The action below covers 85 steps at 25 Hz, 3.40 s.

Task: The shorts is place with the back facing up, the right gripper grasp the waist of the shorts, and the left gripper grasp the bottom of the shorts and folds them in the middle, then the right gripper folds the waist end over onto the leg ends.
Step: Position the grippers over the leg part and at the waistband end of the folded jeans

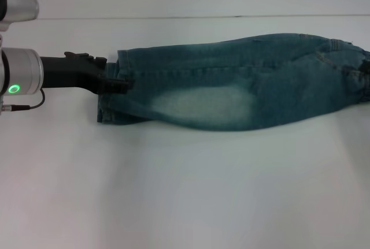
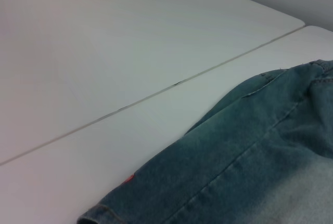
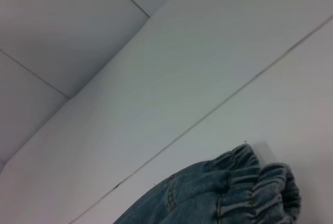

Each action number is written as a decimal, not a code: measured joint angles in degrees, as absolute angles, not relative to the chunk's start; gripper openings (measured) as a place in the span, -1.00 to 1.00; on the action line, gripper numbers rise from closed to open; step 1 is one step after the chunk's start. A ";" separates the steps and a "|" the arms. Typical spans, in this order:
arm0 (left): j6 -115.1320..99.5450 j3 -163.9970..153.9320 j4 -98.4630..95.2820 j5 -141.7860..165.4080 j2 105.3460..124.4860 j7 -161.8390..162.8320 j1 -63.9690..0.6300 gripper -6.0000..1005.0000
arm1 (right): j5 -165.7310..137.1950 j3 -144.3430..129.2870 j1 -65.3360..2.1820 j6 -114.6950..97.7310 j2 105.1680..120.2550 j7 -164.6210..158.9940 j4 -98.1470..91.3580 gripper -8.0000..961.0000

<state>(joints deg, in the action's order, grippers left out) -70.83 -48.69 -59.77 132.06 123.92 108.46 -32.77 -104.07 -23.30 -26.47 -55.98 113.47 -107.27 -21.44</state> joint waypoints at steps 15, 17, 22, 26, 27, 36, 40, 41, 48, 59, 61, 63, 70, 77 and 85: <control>-70.79 -48.69 -59.76 132.10 124.02 108.46 -32.69 0.83 | -104.06 -23.91 -26.89 -59.60 113.29 -107.99 -22.05 0.77; -70.78 -48.72 -59.76 132.10 124.02 108.46 -32.70 0.83 | -103.98 -23.83 -26.76 -60.53 113.25 -108.05 -22.06 0.77; -70.75 -48.78 -59.76 132.10 124.01 108.46 -32.61 0.83 | -103.73 -23.36 -26.46 -61.25 113.14 -108.08 -22.15 0.77; -70.86 -48.78 -59.76 132.10 124.02 108.46 -32.59 0.83 | -103.71 -23.29 -26.36 -59.71 112.98 -108.09 -22.15 0.77; -70.87 -48.78 -59.76 132.10 124.02 108.46 -32.59 0.83 | -103.75 -23.29 -26.35 -59.21 112.95 -108.09 -22.15 0.77; -70.89 -48.78 -59.63 132.10 124.02 108.45 -32.61 0.83 | -104.03 -23.79 -26.49 -58.97 113.31 -107.90 -22.05 0.77; -70.96 -48.78 -59.70 132.10 124.02 108.45 -32.61 0.83 | -103.99 -23.81 -26.63 -60.04 113.33 -107.78 -22.06 0.77; -70.99 -48.78 -59.70 132.10 124.02 108.46 -32.61 0.83 | -103.93 -23.81 -26.63 -60.32 113.33 -107.73 -22.06 0.77; -70.78 -48.78 -59.71 132.10 124.01 108.46 -32.54 0.83 | -103.89 -23.40 -26.23 -60.10 113.37 -107.70 -21.97 0.77; -70.72 -48.78 -59.68 132.10 124.02 108.46 -32.52 0.83 | -104.07 -24.09 -25.95 -59.83 113.47 -107.61 -21.59 0.78; -70.73 -48.78 -59.71 132.10 124.02 108.46 -32.52 0.83 | -104.07 -24.26 -25.98 -59.91 113.47 -107.78 -21.59 0.69; -70.79 -48.78 -59.76 132.10 124.02 108.46 -32.52 0.83 | -104.06 -24.19 -25.92 -59.94 113.46 -107.97 -21.59 0.60; -70.77 -48.78 -59.78 132.10 124.01 108.46 -32.52 0.83 | -103.76 -23.74 -25.54 -59.91 113.46 -108.04 -21.49 0.18; -70.68 -48.78 -59.77 132.10 124.02 108.46 -32.53 0.83 | -103.65 -22.48 -25.04 -59.27 113.47 -107.68 -21.87 -0.22; -70.57 -48.78 -59.44 132.10 124.01 108.34 -32.50 0.83 | -103.61 -20.84 -24.90 -59.21 113.50 -105.53 -21.83 -0.57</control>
